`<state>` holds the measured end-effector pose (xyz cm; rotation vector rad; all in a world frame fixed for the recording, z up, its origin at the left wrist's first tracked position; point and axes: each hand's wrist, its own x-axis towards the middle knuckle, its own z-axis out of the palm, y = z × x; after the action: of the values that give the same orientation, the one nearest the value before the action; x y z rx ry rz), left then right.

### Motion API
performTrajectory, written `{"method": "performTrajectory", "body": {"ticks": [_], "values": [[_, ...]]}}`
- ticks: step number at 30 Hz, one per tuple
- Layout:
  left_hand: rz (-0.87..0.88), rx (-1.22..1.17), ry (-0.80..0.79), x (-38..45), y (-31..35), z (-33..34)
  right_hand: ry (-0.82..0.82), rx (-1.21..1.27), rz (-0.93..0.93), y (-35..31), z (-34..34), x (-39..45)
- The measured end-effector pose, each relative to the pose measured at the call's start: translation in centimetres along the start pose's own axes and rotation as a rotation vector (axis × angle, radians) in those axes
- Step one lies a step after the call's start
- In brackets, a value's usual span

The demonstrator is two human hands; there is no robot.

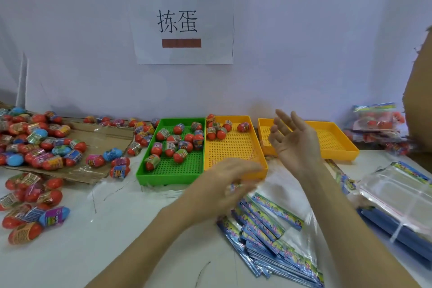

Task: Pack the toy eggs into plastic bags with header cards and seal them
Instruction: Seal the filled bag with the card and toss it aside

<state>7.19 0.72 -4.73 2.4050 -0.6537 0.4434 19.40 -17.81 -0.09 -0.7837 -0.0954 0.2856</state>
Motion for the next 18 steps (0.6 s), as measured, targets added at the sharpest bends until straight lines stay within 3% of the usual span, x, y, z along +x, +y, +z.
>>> {"method": "performTrajectory", "body": {"ticks": [2, 4, 14, 18], "values": [[0.094, 0.1, -0.179, -0.1, 0.6, 1.8, -0.012, -0.046, 0.014, 0.3, 0.5, -0.3], [0.132, 0.138, -0.245, -0.2, 0.7, 2.7, -0.025, -0.069, 0.03, 0.5, 0.7, -0.4], [0.227, 0.219, -0.084, -0.2, -0.8, 1.0, 0.001, -0.113, 0.065, 1.0, 0.3, 0.0], [0.123, 0.148, -0.044, -0.3, -1.2, 1.0, 0.0, -0.162, 0.088, 1.2, 0.1, 0.3]]}}
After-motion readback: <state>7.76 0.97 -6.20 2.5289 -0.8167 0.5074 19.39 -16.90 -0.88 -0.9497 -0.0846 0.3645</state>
